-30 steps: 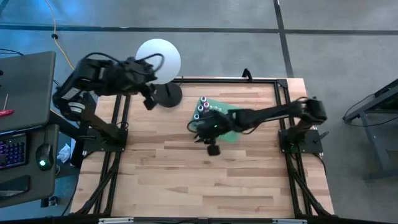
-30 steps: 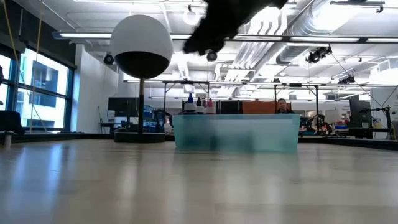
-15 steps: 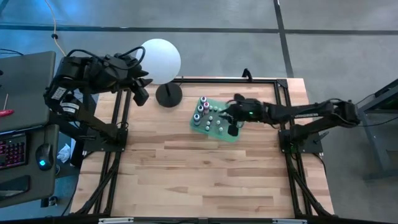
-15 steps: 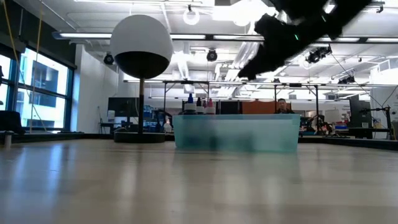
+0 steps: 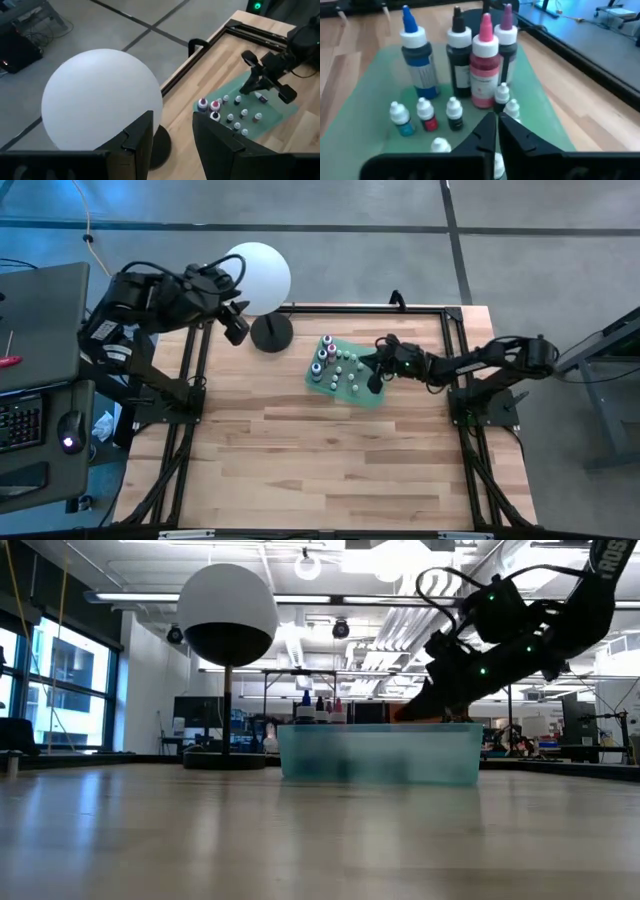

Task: Pick & Place food coloring
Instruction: Return to Home Position

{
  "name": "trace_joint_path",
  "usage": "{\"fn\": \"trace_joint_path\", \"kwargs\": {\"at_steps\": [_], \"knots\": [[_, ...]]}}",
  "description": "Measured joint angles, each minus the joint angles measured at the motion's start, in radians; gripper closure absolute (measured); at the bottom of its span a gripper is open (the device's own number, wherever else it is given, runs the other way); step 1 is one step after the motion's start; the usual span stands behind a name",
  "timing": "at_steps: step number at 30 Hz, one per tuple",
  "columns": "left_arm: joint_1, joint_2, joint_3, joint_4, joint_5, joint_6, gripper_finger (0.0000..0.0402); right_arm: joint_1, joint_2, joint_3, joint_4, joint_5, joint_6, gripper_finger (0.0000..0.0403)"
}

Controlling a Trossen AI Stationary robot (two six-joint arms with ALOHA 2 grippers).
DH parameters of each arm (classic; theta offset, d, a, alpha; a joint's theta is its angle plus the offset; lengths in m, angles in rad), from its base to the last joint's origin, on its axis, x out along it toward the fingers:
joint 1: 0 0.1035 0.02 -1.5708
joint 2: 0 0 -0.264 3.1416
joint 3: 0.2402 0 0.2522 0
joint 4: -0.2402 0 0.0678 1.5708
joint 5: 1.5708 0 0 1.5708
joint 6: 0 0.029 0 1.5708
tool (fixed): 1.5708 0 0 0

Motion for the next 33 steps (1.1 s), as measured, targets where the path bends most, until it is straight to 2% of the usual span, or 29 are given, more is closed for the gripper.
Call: {"fn": "trace_joint_path", "kwargs": {"at_steps": [4,8,12,15,19,23,26,29,33], "knots": [[0.0,0.013,0.0,0.0,0.0,-0.003,0.0266,-0.005,-0.021,0.012,0.014,0.0,-0.065,0.0402],[0.0,0.023,0.0,0.0,0.0,-0.012,0.0266,-0.003,-0.134,0.027,-0.01,-0.001,-0.113,0.0388],[0.0,0.0,-0.014,0.004,0.0,0.0,0.0266,-0.003,-0.357,0.029,-0.123,-0.004,-0.131,0.0371],[0.0,-0.075,-0.097,0.003,0.0,-0.031,0.0266,-0.003,-0.583,0.03,-0.339,-0.015,-0.213,0.0366],[-0.003,-0.217,-0.342,0.002,-0.035,-0.152,0.0266,-0.003,-0.852,0.029,-0.628,-0.016,-0.257,0.0365],[-0.043,-0.4,-0.691,0.076,-0.061,-0.219,0.0266,-0.003,-1.034,0.029,-0.807,-0.018,-0.232,0.0364],[-0.108,-0.569,-0.988,0.299,-0.027,-0.141,0.0266,-0.003,-1.129,0.029,-0.892,-0.015,-0.244,0.0364],[-0.17,-0.743,-1.277,0.622,0.063,0.009,0.0266,-0.003,-1.184,0.028,-0.954,-0.014,-0.246,0.0364],[-0.199,-0.977,-1.589,1.023,0.175,0.207,0.0266,-0.003,-1.21,0.025,-0.951,0.008,-0.239,0.0364]]}}
